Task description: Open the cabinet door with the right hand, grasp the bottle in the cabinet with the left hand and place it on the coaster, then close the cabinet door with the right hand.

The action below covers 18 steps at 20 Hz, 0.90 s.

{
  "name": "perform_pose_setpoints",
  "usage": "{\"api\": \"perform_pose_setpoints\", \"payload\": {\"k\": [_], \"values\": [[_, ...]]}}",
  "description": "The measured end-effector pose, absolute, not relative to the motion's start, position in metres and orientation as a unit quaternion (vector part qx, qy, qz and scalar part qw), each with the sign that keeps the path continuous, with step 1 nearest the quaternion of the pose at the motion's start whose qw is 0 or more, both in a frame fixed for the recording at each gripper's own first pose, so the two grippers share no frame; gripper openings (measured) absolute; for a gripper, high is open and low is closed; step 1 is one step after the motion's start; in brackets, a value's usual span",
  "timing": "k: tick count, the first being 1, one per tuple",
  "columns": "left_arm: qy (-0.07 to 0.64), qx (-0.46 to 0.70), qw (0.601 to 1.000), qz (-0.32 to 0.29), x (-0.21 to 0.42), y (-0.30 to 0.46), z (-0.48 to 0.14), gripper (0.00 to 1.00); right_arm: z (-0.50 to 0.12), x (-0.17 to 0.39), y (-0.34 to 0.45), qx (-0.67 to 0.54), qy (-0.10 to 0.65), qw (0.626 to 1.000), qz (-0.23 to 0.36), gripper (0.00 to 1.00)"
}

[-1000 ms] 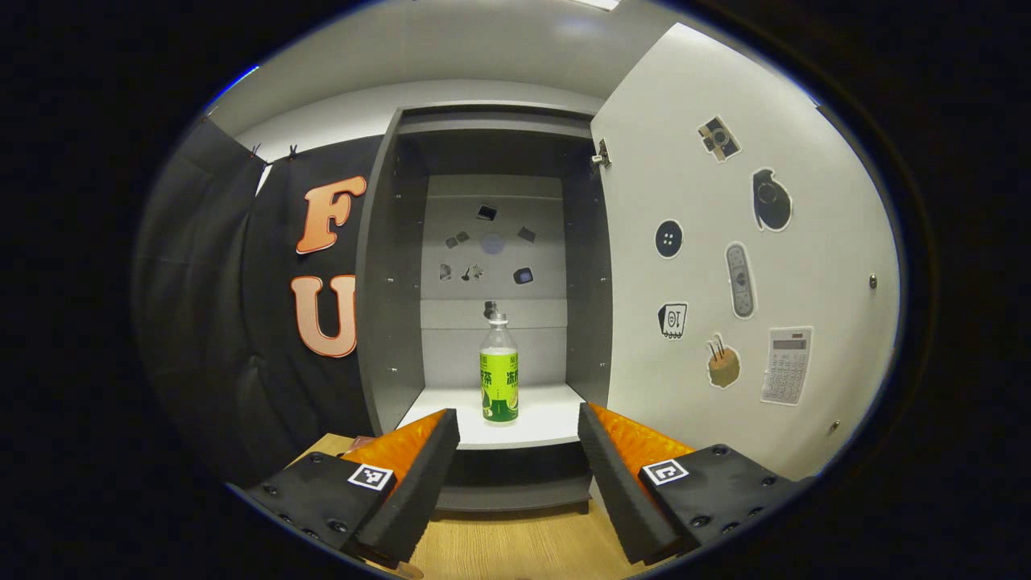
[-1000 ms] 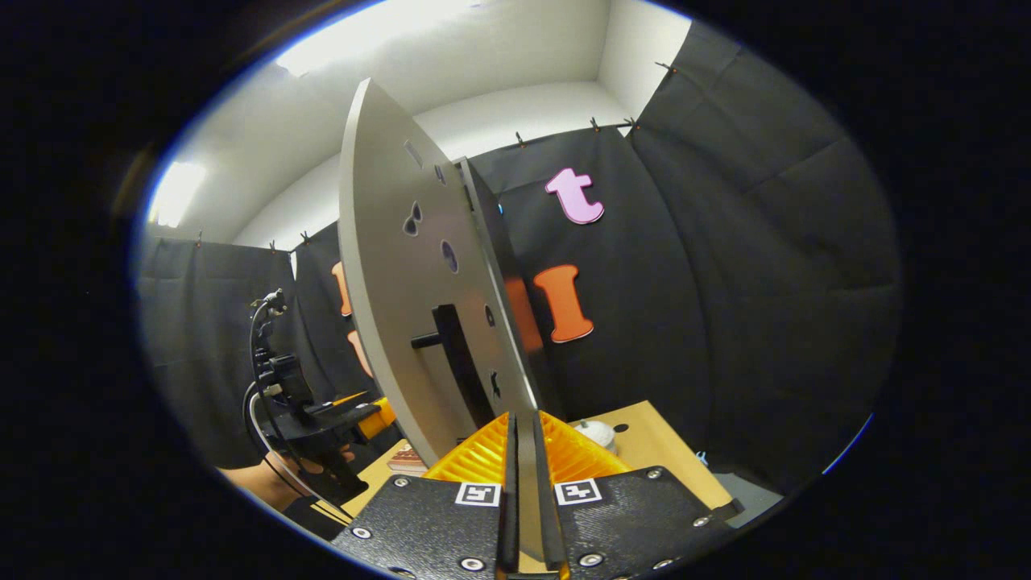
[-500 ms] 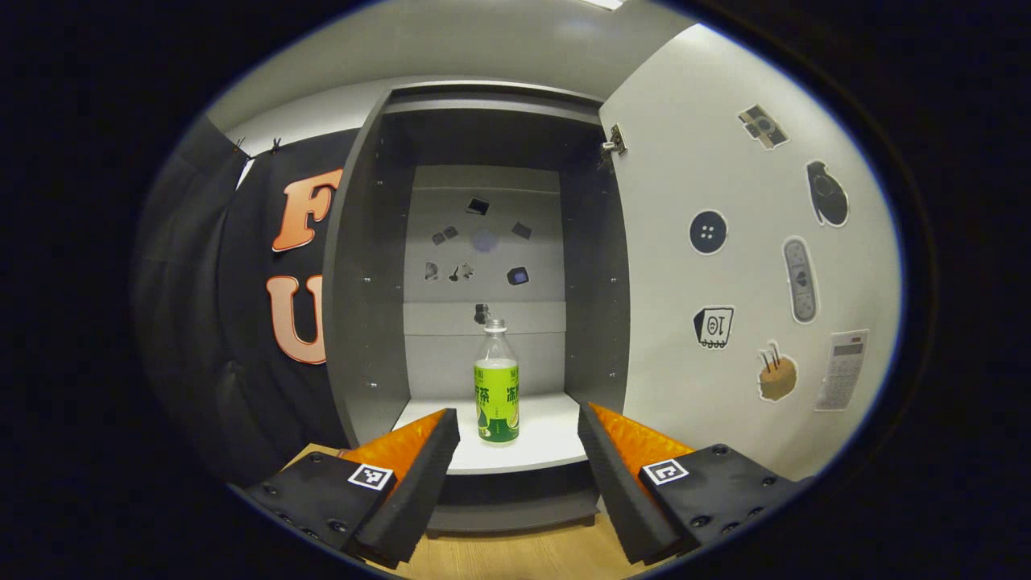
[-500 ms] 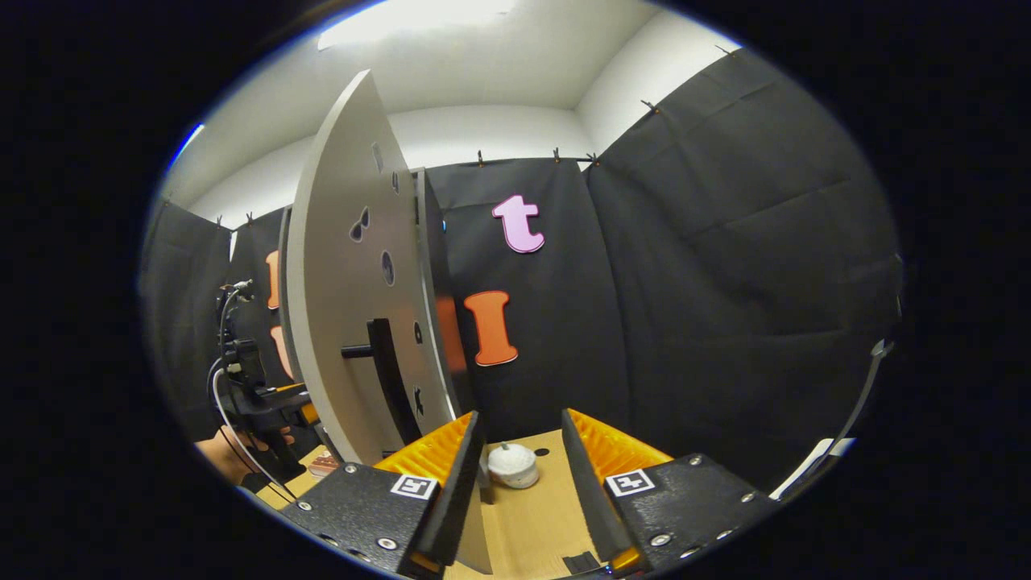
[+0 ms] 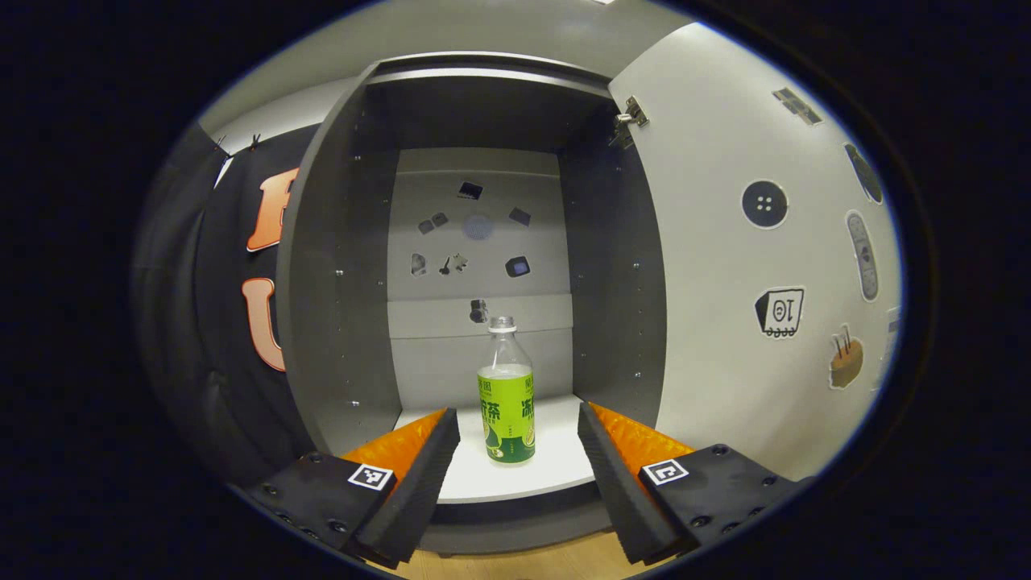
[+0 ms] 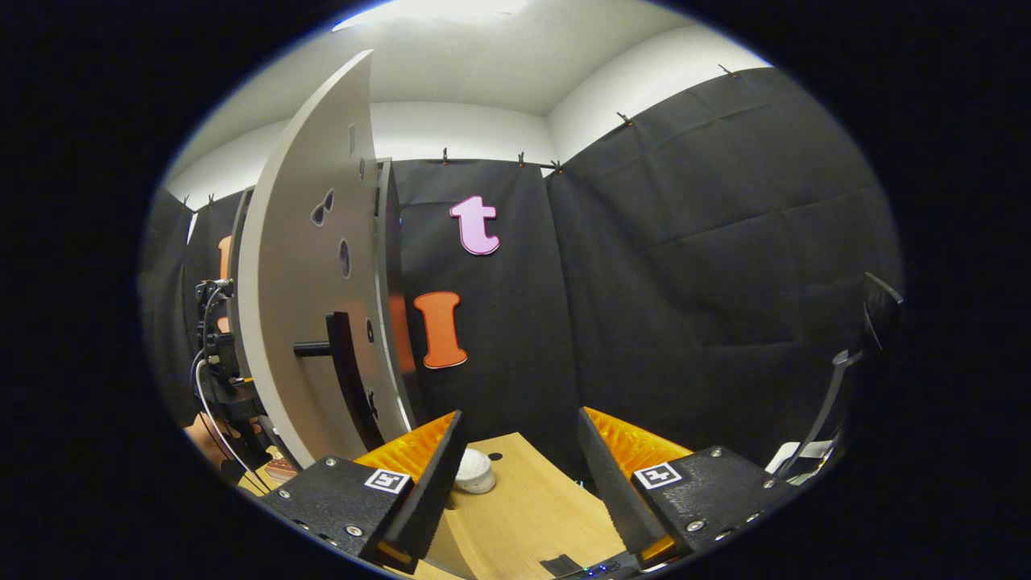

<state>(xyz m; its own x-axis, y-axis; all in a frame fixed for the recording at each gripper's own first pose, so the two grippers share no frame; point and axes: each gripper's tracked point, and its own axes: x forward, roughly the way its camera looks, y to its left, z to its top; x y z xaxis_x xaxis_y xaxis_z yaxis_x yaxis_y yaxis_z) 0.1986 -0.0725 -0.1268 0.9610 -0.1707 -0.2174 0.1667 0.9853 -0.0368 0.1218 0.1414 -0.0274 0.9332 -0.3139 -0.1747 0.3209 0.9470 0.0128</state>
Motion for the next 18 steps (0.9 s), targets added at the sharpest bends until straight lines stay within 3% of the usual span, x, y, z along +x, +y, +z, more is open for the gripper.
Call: {"api": "perform_pose_setpoints", "payload": {"k": [10, 18], "values": [[0.179, -0.029, 0.981, -0.066, 0.273, -0.075, -0.209, 0.97, -0.024, 0.114, 0.133, -0.006, 0.094, 0.97, -0.224, 0.86], [0.184, -0.003, 0.981, -0.053, 0.308, -0.078, -0.238, 0.97, -0.025, 0.112, 0.129, -0.035, 0.109, 0.964, -0.24, 0.87]]}}
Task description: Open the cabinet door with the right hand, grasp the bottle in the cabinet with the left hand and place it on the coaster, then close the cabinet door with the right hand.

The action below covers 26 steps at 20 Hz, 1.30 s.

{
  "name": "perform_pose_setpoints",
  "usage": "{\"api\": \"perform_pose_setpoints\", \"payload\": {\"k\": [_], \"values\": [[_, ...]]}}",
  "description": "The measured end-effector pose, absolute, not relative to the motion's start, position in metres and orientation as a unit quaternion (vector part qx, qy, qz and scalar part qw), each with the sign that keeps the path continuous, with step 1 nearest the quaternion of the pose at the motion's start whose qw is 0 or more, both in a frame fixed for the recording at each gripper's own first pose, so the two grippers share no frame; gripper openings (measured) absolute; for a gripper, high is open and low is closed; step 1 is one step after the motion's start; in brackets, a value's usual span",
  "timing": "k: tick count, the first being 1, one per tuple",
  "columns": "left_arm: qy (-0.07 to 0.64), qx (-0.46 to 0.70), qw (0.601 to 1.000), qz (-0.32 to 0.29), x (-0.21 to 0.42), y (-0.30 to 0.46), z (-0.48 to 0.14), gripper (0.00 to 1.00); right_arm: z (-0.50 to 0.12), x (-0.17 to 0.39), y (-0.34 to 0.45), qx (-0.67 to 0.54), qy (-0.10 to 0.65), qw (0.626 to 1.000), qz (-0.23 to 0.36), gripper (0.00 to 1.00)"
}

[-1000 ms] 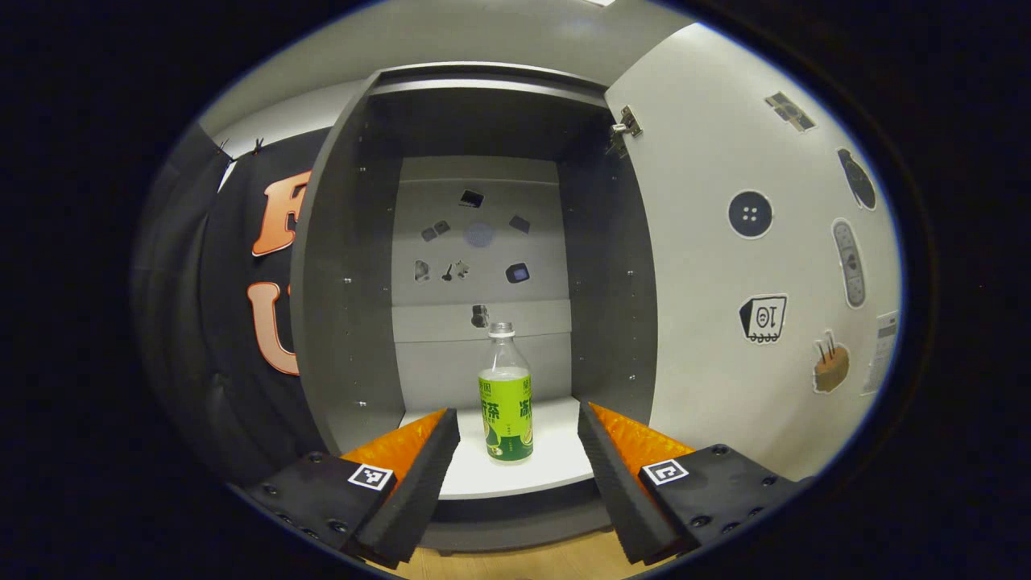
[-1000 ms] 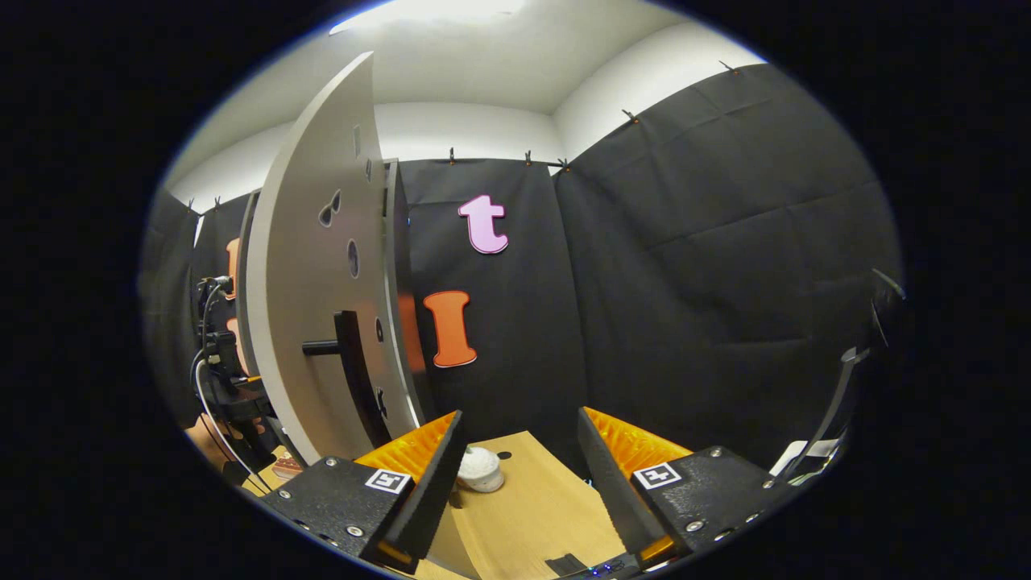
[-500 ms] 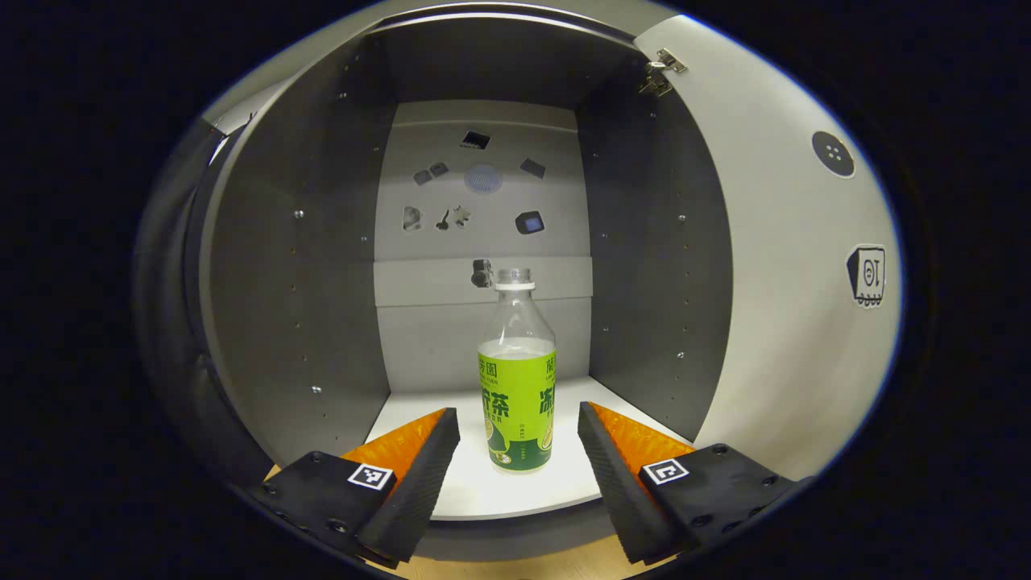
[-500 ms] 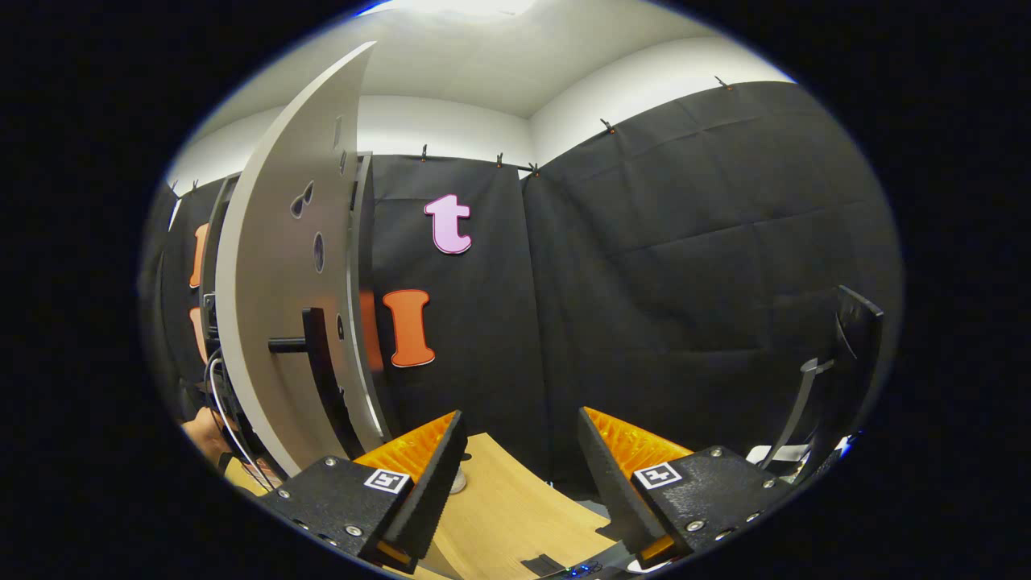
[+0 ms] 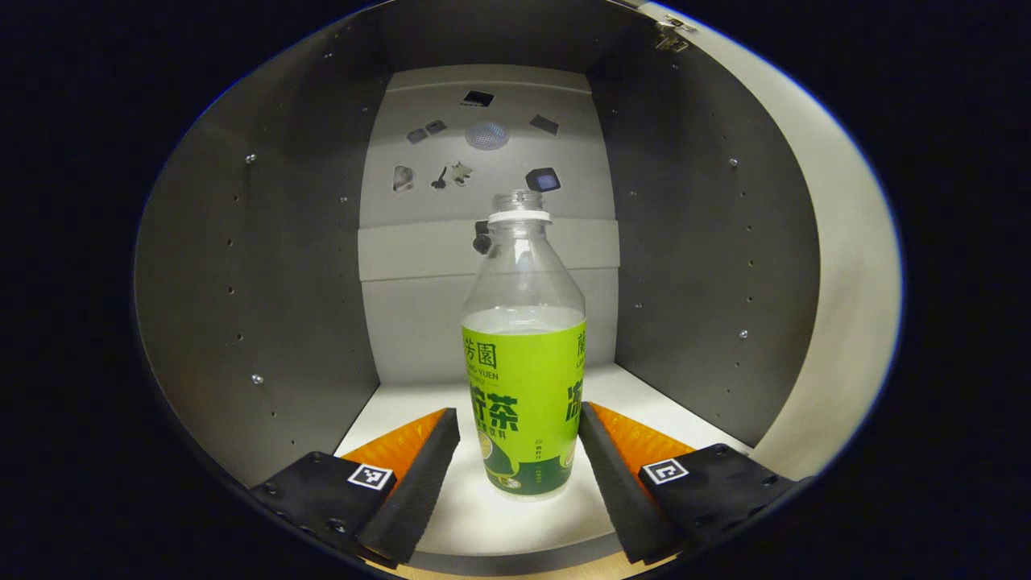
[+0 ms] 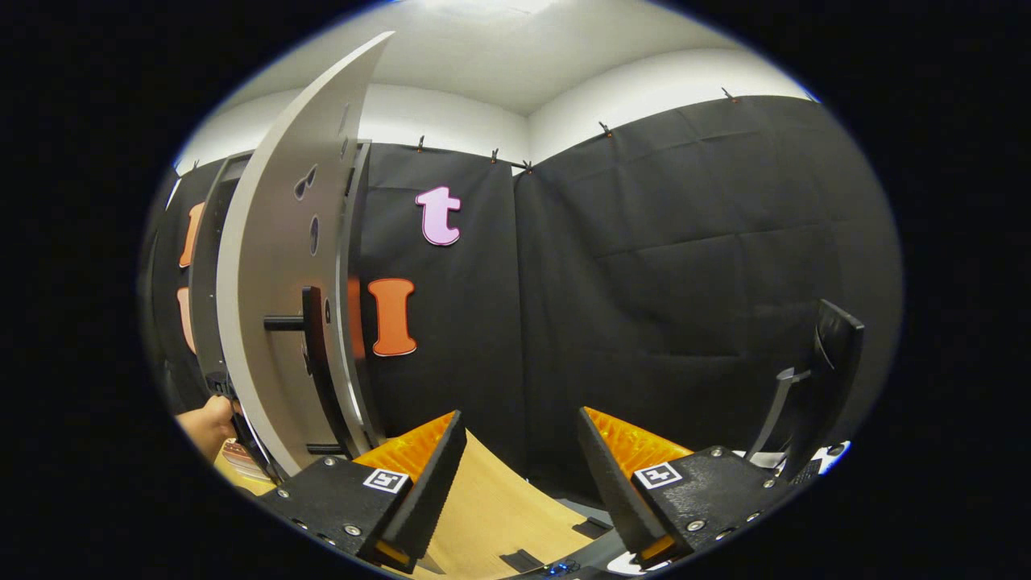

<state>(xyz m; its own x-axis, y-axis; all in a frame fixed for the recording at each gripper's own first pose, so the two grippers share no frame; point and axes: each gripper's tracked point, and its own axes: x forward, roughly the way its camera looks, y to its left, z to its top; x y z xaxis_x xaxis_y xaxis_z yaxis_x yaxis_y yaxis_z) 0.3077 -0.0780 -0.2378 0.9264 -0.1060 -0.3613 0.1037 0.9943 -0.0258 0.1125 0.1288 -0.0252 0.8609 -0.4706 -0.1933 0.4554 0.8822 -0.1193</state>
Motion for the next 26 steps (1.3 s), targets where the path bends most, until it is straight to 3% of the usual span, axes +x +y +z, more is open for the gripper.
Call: {"api": "perform_pose_setpoints", "payload": {"k": [7, 8, 9, 12, 23, 24, 26], "values": [[0.182, -0.01, 0.982, -0.05, 0.334, -0.08, -0.239, 0.97, -0.026, 0.109, 0.128, -0.047, 0.118, 0.962, -0.241, 0.87], [0.18, -0.008, 0.982, -0.048, 0.336, -0.078, -0.238, 0.92, -0.026, 0.109, 0.129, -0.047, 0.118, 0.962, -0.24, 0.87], [0.181, -0.011, 0.982, -0.052, 0.334, -0.08, -0.237, 0.82, -0.026, 0.109, 0.129, -0.047, 0.118, 0.963, -0.239, 0.87], [0.173, -0.027, 0.983, -0.05, 0.323, -0.079, -0.227, 0.82, -0.029, 0.109, 0.131, -0.037, 0.124, 0.964, -0.231, 0.87], [0.151, 0.001, 0.988, -0.027, 0.227, -0.064, -0.179, 0.82, -0.042, 0.121, 0.144, -0.016, 0.142, 0.981, -0.129, 0.87], [0.148, 0.007, 0.989, -0.019, 0.215, -0.058, -0.175, 0.82, -0.043, 0.121, 0.146, -0.015, 0.143, 0.983, -0.118, 0.92], [0.146, 0.011, 0.989, -0.002, 0.189, -0.048, -0.167, 0.8, -0.048, 0.119, 0.151, -0.01, 0.15, 0.985, -0.09, 0.87]]}}
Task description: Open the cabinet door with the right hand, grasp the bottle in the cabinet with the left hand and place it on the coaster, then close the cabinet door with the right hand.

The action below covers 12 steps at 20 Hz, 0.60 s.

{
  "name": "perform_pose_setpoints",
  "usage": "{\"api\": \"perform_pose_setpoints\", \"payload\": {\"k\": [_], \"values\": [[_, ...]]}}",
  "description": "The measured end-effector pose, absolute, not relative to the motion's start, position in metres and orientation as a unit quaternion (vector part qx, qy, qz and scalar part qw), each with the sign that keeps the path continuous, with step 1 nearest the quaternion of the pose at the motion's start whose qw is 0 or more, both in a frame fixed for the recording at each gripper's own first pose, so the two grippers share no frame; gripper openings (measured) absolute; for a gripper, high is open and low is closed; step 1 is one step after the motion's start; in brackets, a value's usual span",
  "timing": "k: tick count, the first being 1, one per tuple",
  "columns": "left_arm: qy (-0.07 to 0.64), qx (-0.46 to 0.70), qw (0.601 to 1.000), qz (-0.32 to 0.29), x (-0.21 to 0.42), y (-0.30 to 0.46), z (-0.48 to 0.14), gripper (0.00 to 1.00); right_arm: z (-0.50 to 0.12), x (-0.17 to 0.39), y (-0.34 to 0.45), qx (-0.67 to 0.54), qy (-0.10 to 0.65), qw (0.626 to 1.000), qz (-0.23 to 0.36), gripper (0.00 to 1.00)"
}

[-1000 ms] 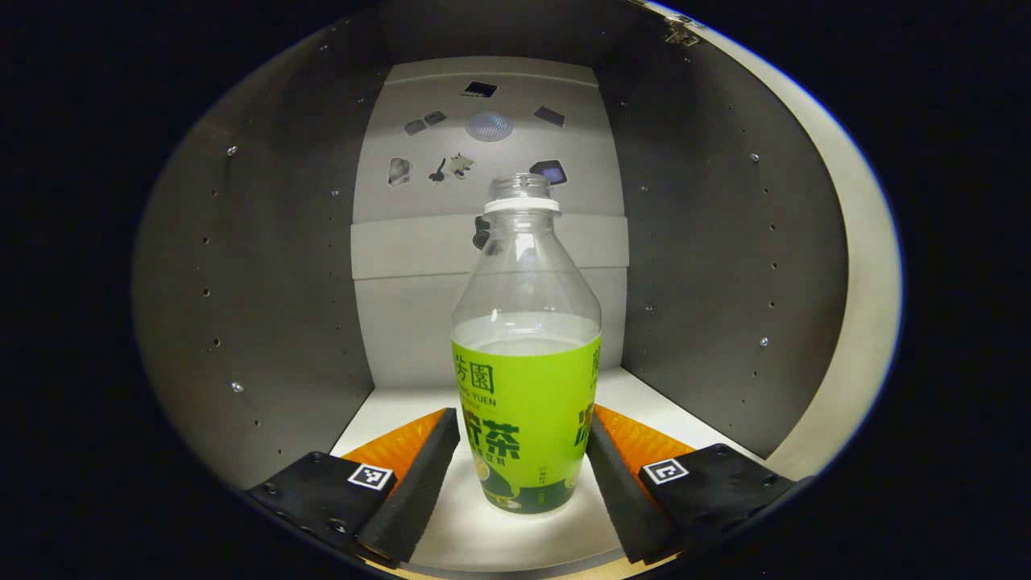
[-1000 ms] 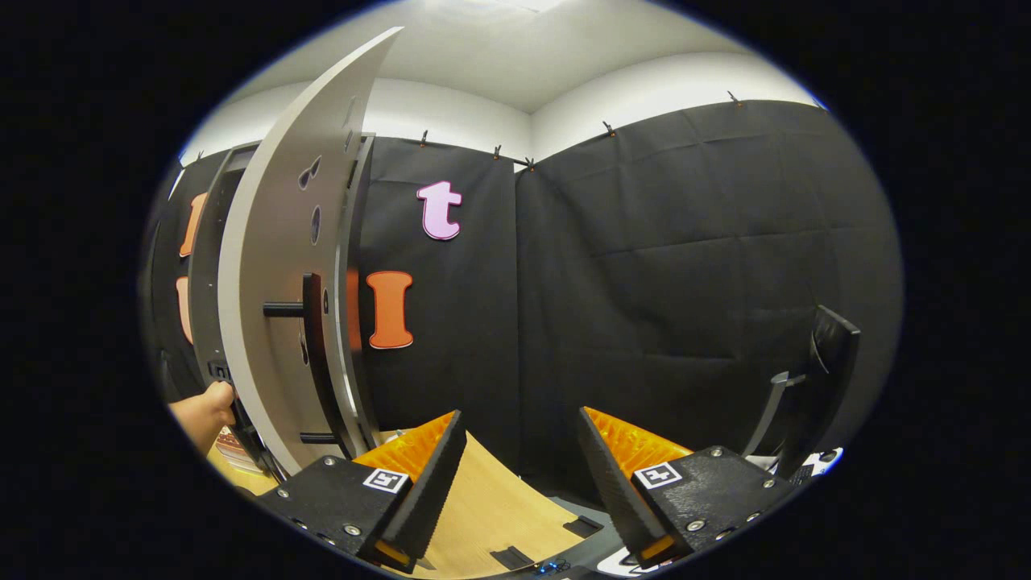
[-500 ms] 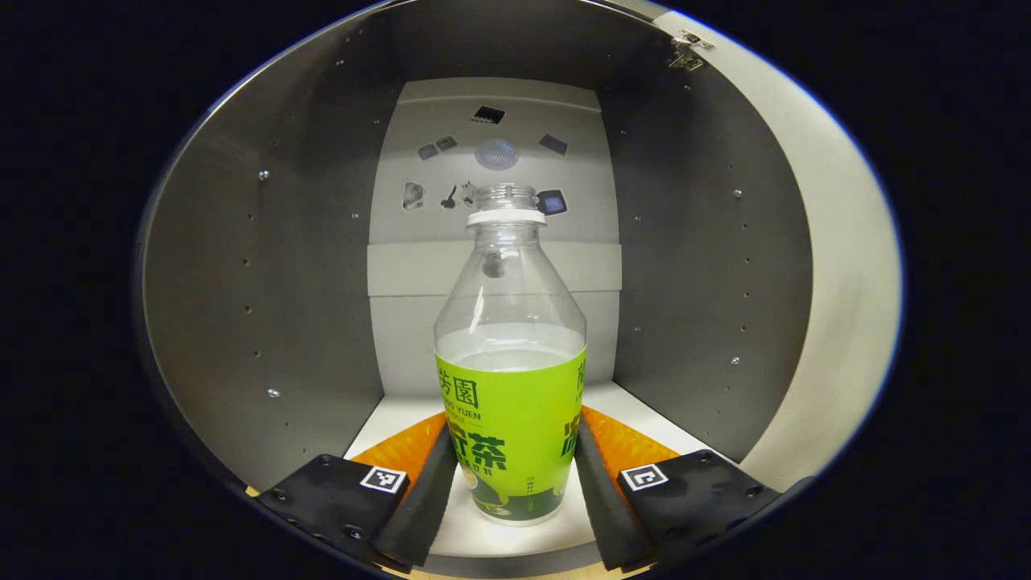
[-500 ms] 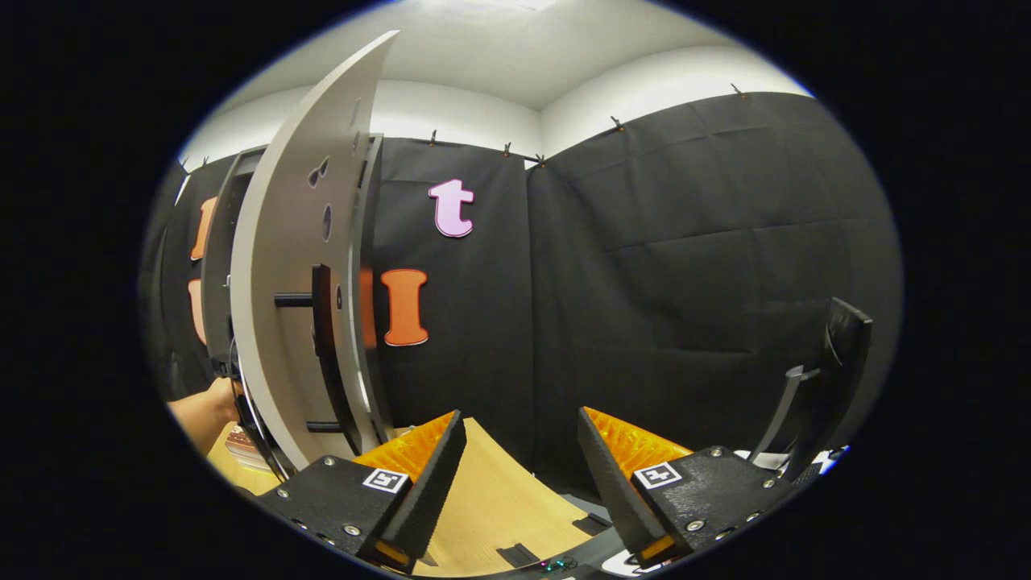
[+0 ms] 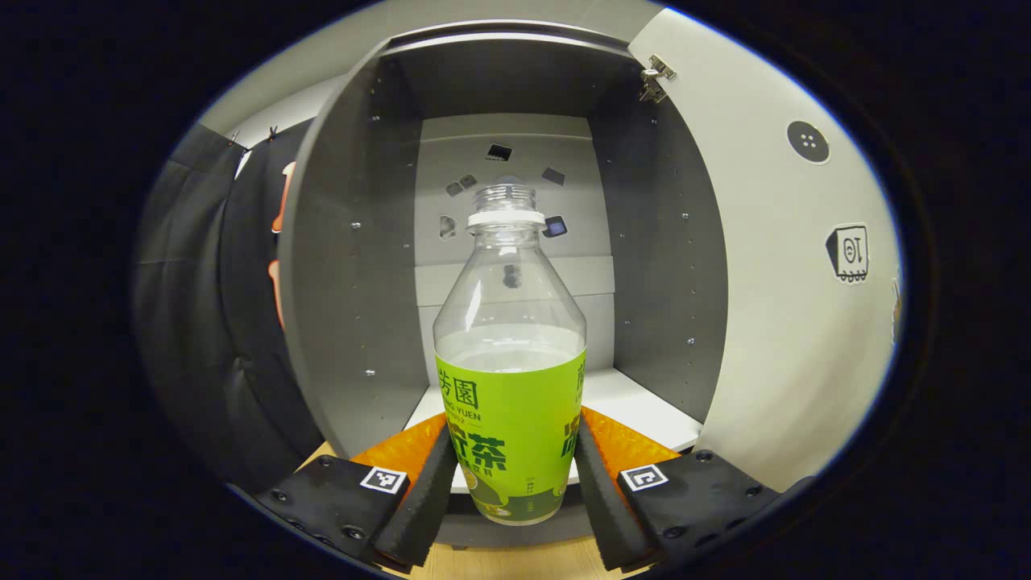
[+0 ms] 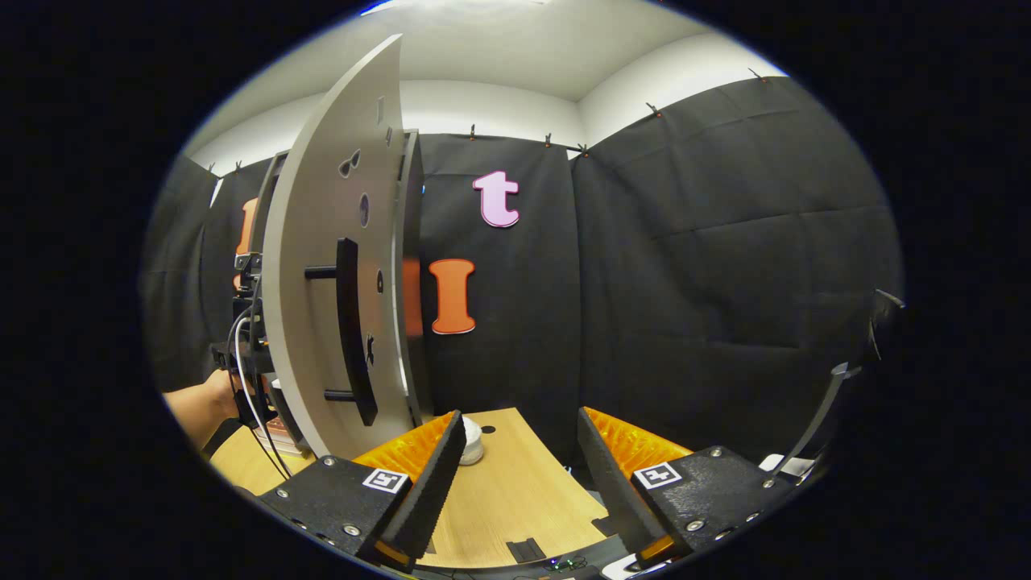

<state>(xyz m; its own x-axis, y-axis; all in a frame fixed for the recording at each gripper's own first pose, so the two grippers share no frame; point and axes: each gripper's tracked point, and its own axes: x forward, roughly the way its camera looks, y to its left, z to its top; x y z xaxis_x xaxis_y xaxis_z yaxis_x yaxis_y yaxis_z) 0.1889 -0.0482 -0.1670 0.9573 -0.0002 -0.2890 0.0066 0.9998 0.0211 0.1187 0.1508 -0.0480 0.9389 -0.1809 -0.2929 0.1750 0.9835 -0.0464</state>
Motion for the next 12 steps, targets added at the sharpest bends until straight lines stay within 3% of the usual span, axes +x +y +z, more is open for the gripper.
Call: {"api": "perform_pose_setpoints", "payload": {"k": [3, 4, 5, 6, 12], "values": [[0.145, 0.017, 0.989, 0.024, 0.148, -0.031, -0.159, 0.8, -0.054, 0.111, 0.154, 0.001, 0.155, 0.987, -0.049, 0.92], [0.146, 0.019, 0.989, 0.031, 0.136, -0.025, -0.156, 0.8, -0.054, 0.11, 0.156, 0.003, 0.157, 0.987, -0.036, 0.87], [0.146, 0.021, 0.988, 0.041, 0.124, -0.018, -0.155, 0.81, -0.055, 0.11, 0.157, 0.003, 0.159, 0.987, -0.026, 0.92], [0.146, 0.025, 0.988, 0.049, 0.114, -0.011, -0.152, 0.8, -0.057, 0.11, 0.158, 0.003, 0.16, 0.987, -0.018, 0.87], [0.148, 0.025, 0.986, 0.075, 0.072, 0.019, -0.147, 0.81, -0.058, 0.099, 0.18, 0.008, 0.161, 0.987, 0.007, 0.87]]}}
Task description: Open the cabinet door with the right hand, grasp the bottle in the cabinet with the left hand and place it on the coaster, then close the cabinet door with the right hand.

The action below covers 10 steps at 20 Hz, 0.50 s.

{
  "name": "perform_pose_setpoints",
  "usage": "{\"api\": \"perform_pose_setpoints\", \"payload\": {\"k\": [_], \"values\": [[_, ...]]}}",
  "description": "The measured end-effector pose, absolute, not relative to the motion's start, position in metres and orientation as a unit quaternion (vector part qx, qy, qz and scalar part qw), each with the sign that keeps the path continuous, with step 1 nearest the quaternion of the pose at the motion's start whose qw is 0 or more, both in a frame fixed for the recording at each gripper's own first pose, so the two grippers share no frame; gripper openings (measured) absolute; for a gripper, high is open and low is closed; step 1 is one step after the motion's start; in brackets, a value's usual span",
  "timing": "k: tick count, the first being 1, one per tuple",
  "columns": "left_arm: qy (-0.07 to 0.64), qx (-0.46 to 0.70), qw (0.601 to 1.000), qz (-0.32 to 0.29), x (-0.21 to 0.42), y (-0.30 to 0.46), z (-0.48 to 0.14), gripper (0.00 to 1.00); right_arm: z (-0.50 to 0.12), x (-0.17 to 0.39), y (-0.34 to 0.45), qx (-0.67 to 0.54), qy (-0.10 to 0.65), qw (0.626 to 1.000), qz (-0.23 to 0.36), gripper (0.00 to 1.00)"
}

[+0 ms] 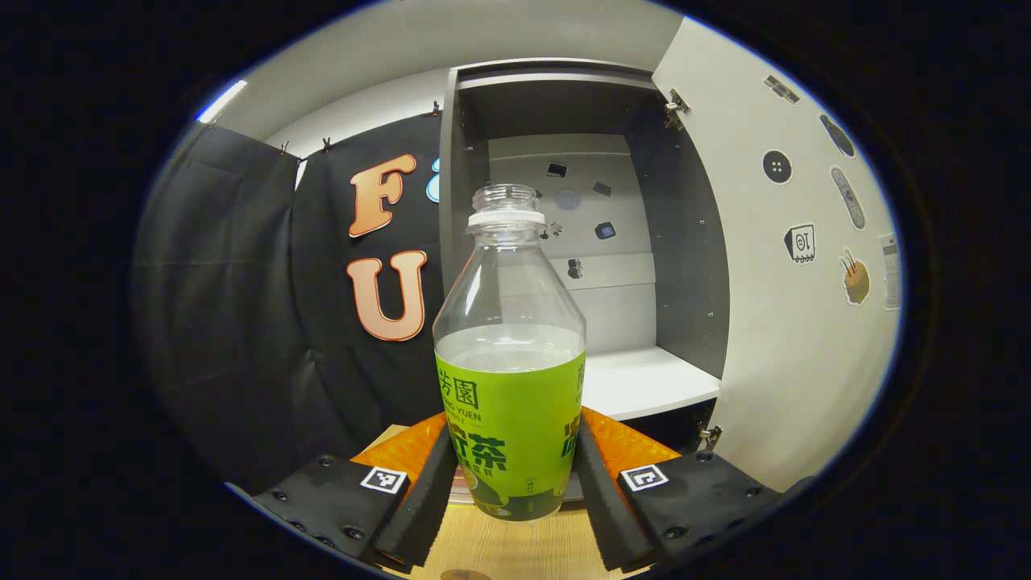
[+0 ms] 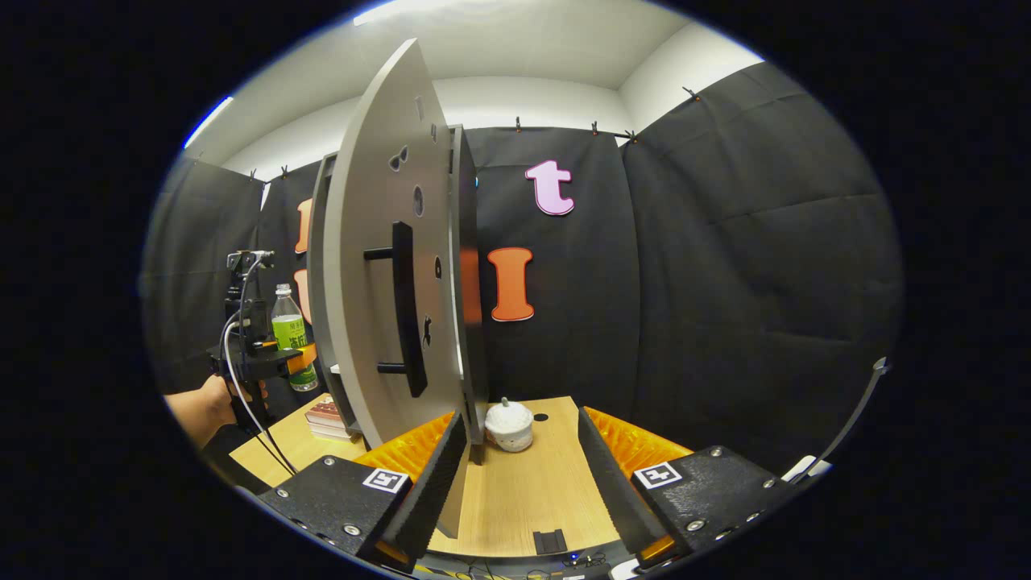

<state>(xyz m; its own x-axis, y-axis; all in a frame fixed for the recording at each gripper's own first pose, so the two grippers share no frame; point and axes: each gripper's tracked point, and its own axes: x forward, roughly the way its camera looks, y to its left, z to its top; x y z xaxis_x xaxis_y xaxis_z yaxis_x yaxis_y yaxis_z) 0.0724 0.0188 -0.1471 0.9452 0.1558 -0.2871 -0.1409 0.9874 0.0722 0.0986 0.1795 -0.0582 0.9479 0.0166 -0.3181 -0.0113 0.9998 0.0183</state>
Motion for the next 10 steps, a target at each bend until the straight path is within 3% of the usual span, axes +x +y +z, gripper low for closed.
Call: {"api": "perform_pose_setpoints", "payload": {"k": [10], "values": [[0.154, 0.02, 0.986, 0.062, 0.046, 0.066, -0.18, 0.82, -0.059, 0.089, 0.217, -0.002, 0.16, 0.987, -0.025, 0.87]]}}
